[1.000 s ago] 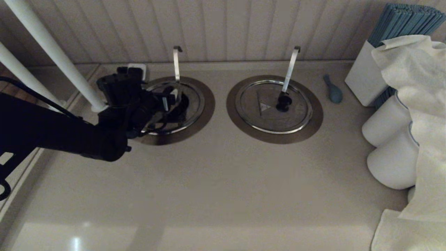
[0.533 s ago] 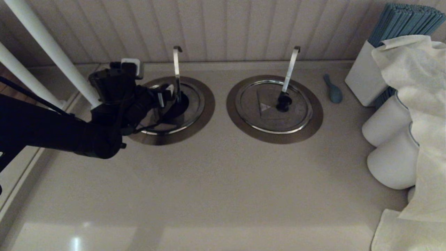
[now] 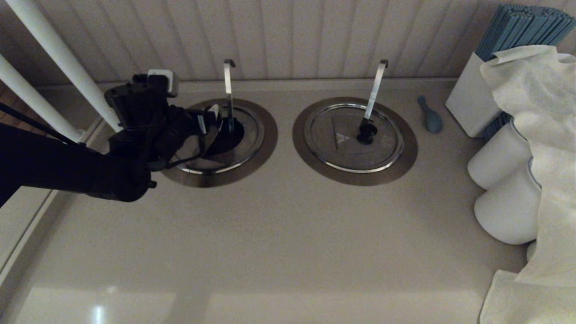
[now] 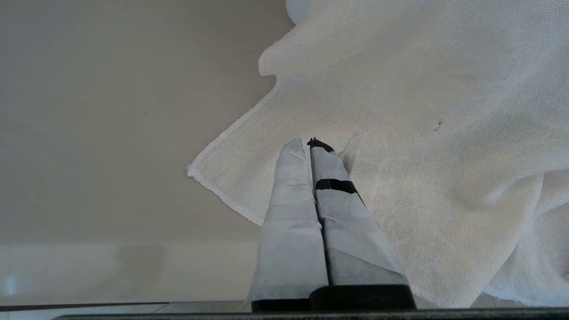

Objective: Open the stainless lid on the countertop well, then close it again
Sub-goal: Open the lid

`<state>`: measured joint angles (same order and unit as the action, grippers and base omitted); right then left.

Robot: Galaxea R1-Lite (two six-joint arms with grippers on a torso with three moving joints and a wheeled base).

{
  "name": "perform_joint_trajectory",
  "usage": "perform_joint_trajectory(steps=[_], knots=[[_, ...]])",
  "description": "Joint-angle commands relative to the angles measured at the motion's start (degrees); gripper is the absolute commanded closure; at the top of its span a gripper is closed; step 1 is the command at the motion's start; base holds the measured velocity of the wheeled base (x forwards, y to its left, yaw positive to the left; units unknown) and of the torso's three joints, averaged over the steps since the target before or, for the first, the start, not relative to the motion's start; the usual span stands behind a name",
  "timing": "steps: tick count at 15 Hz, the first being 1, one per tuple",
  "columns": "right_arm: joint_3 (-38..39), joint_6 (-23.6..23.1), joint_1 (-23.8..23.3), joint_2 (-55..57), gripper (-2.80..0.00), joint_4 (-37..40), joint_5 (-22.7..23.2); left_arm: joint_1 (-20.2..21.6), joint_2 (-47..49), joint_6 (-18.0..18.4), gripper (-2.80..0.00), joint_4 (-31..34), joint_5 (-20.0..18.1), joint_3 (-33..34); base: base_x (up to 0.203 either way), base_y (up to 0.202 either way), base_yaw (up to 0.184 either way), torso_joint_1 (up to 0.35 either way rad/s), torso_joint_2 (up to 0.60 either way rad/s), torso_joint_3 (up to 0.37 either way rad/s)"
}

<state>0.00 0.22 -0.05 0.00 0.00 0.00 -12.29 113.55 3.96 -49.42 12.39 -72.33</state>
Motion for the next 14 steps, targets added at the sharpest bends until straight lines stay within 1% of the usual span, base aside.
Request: perform_joint_trajectory(steps=[1, 6, 9, 11, 12, 14], knots=[[0.0, 0.0, 0.0, 0.0, 0.0, 0.0, 0.0, 0.7, -0.3, 0.0, -2.8, -0.3, 0.1, -0.3, 0.0, 0.0, 0.0, 0.0, 0.0, 0.0], [0.0, 0.0, 0.0, 0.0, 0.0, 0.0, 0.0, 2.5, -0.4, -0.1, -2.8, 0.1, 0.0, -1.2, 0.0, 0.0, 0.0, 0.0, 0.0, 0.0], [0.0, 0.0, 0.0, 0.0, 0.0, 0.0, 0.0, 4.5, -0.4, -0.1, -2.8, 0.2, 0.0, -2.0, 0.0, 0.0, 0.0, 0.0, 0.0, 0.0], [0.0, 0.0, 0.0, 0.0, 0.0, 0.0, 0.0, 5.9, -1.2, -0.2, -2.8, 0.9, -1.0, -2.6, 0.0, 0.0, 0.0, 0.0, 0.0, 0.0], [0.0, 0.0, 0.0, 0.0, 0.0, 0.0, 0.0, 6.9, -1.8, -0.5, -2.8, 2.2, -1.4, -2.7, 0.0, 0.0, 0.0, 0.0, 0.0, 0.0], [0.0, 0.0, 0.0, 0.0, 0.0, 0.0, 0.0, 8.3, -3.0, -2.2, -2.8, 3.2, -2.7, -3.4, 0.0, 0.0, 0.0, 0.0, 0.0, 0.0]])
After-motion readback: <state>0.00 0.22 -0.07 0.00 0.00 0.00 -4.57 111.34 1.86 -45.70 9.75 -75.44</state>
